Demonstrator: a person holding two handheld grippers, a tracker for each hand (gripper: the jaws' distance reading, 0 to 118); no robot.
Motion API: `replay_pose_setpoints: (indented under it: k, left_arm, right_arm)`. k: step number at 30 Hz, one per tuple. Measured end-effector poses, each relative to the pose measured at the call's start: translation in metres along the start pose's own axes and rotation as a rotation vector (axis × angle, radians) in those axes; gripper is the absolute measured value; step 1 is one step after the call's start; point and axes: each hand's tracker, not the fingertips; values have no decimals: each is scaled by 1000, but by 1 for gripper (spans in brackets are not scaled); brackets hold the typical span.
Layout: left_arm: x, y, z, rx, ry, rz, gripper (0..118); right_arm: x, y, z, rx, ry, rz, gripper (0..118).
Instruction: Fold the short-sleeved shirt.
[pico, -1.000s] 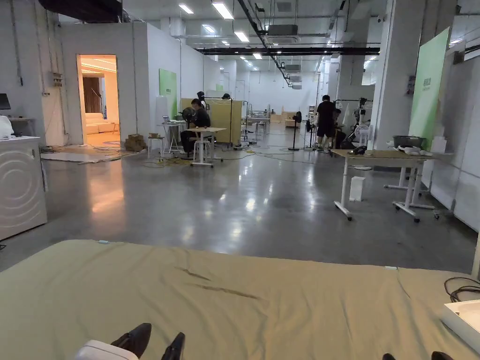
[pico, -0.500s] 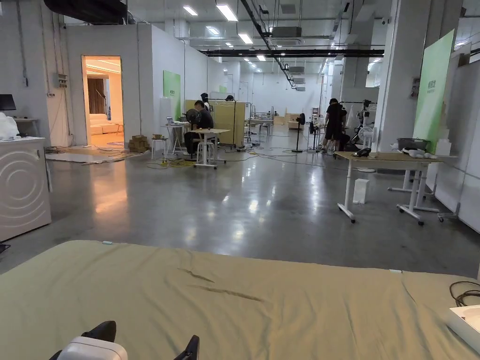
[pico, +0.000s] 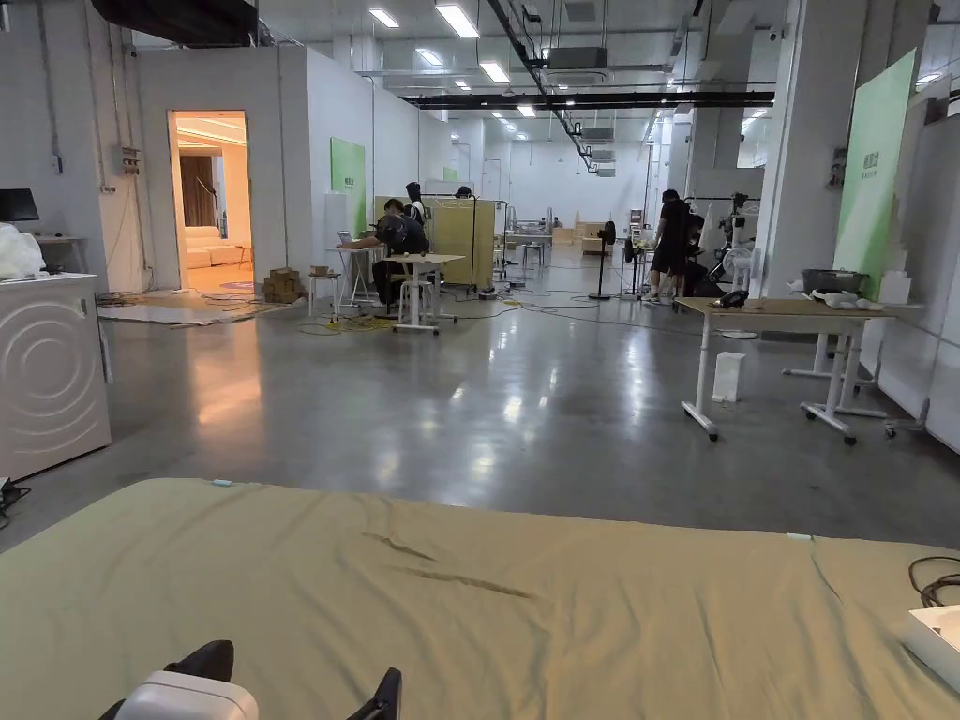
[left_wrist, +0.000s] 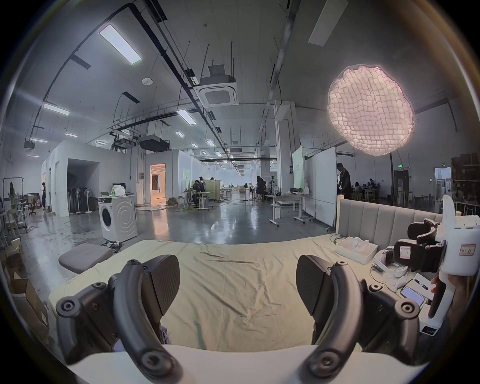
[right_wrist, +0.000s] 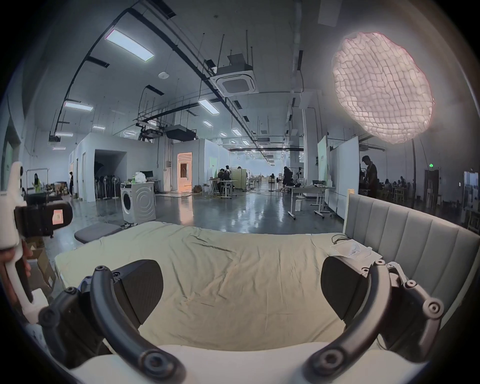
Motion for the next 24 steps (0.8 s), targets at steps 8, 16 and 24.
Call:
replay_pose_setpoints:
  k: [8,16,24]
  left_arm:
    - [-1,-1,-2,-18,0,0,96]
    - [-3,6,1,-23,-28,40,96]
    - [-5,10,5,-4,-28,44,96]
  right_arm:
    - [15,3,5,50,23,-158,118]
    - [22,21,-1,-38,38,-576,118]
    - [18,23,-3,-135,13,-493,118]
